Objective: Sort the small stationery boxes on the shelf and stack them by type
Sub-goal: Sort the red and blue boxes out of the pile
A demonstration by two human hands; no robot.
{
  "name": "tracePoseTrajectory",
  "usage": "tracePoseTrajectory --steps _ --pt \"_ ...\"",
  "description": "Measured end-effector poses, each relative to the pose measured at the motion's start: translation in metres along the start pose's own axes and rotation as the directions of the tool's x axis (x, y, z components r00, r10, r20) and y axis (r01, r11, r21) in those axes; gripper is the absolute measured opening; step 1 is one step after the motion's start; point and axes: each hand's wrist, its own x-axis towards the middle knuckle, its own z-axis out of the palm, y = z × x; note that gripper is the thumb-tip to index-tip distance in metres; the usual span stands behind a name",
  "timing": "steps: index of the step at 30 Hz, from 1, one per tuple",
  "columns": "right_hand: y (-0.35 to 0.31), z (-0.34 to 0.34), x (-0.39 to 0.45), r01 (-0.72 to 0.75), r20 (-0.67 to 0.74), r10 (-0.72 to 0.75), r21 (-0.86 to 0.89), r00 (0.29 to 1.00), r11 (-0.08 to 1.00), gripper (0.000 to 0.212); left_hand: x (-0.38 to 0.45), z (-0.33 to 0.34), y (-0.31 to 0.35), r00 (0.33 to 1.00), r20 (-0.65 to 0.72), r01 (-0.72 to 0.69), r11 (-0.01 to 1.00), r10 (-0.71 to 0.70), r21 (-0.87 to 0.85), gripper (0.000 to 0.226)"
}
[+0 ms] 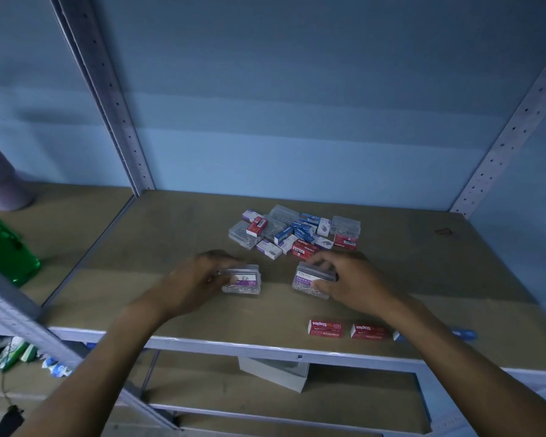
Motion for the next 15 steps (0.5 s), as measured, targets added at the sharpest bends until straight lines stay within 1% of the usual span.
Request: tracePoseTrajectory --steps 3,6,10,15 --pt "-0.028 0.012 0.007 0.069 0.016 -0.069 0.025 0.997 0.997 0.034 -0.032 -0.018 -0.018 0.998 -0.009 0.061 0.997 -0.061 0.037 0.041" --pt "-0.057 0.029 0.013 0.135 0.064 -0.139 0.065 0.988 0.989 0.035 -0.062 -0.032 -0.032 0.994 -0.001 0.106 0.993 -0.106 0.055 0.043" --pt "-0.094 0.049 0.020 0.210 0.101 -0.218 0.081 0.971 0.974 0.036 -0.093 -0.048 -0.045 0.989 0.000 0.145 0.988 -0.145 0.044 0.037" --pt "-0.125 0.069 0.021 0.228 0.169 -0.246 0.117 0.955 0.967 0.034 -0.115 -0.057 -0.052 0.985 0.018 0.173 0.984 -0.174 0.032 0.037"
